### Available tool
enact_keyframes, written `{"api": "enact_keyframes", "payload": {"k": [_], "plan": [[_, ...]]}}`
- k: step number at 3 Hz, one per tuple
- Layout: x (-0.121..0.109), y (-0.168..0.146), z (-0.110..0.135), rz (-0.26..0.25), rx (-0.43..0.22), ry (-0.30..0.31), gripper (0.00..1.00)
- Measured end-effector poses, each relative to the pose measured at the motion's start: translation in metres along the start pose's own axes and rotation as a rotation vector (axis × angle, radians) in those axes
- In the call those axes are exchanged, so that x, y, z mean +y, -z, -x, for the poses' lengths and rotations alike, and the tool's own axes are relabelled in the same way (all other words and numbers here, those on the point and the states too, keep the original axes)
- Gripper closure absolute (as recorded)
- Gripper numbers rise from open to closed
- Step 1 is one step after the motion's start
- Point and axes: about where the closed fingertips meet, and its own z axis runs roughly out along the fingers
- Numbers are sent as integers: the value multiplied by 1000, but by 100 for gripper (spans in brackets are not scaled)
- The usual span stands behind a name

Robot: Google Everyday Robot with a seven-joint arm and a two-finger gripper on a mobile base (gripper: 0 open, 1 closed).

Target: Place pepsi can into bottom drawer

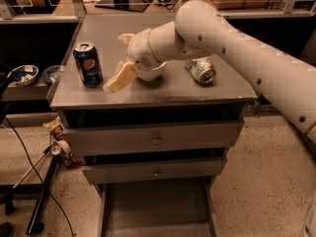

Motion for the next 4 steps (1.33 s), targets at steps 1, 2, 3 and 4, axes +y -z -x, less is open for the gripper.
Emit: {"api": "enact_keyframes", "payload": {"k": [1,2,3,4], "plan": [[-15,-35,5,31,-40,10,0],[-16,-36,5,32,-43,11,0],[-18,-46,3,32,-65,11,0],[-24,-68,5,47,-110,14,0]]}}
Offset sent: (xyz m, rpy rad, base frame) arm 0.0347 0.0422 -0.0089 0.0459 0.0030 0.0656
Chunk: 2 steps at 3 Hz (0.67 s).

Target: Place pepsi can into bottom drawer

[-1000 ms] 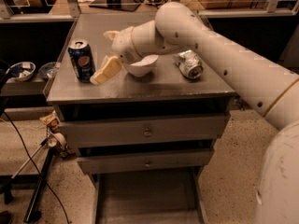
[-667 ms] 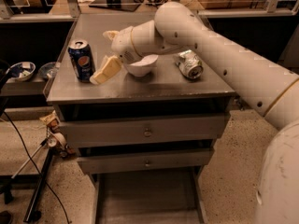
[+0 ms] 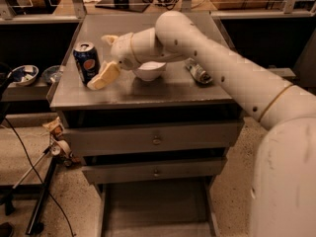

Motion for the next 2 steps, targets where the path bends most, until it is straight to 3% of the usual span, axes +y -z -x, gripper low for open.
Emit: {"api": "enact_keyframes", "payload": {"k": [1,2], "plan": [[-9,-21,2,13,-49,8,0],[-16,-9,28,49,-46,23,0]]}}
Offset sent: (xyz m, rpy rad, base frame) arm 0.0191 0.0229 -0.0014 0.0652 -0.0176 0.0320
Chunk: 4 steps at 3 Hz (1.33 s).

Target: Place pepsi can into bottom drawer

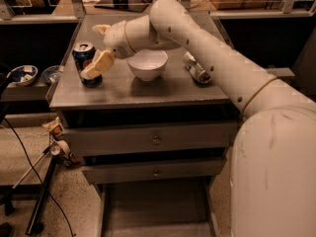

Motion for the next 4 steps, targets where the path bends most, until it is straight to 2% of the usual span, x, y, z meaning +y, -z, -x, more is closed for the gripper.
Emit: {"api": "enact_keyframes", "payload": {"k": [1,3,4], "plan": [[-1,2,3,6,0,3,0],[11,-13,-4,13,-52,-37,0],[11,-13,-4,13,-52,-37,0]]}}
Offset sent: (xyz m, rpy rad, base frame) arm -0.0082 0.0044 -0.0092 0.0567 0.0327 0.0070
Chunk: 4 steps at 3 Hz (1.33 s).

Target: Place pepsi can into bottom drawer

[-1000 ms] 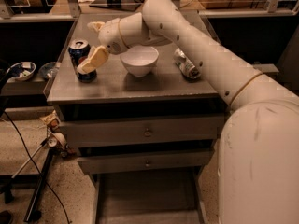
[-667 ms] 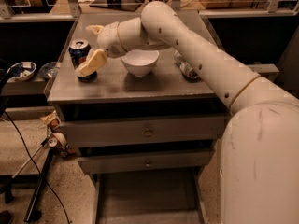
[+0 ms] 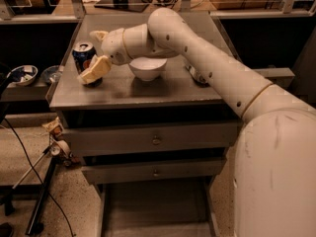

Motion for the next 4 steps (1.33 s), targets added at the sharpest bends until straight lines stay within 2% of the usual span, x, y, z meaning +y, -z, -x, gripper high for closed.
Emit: {"api": "enact_keyframes", "payload": {"k": [2,3,4], "plan": [[0,0,0,0,0,0,50],[0,0,0,0,0,0,81],[0,0,0,0,0,0,100]]}}
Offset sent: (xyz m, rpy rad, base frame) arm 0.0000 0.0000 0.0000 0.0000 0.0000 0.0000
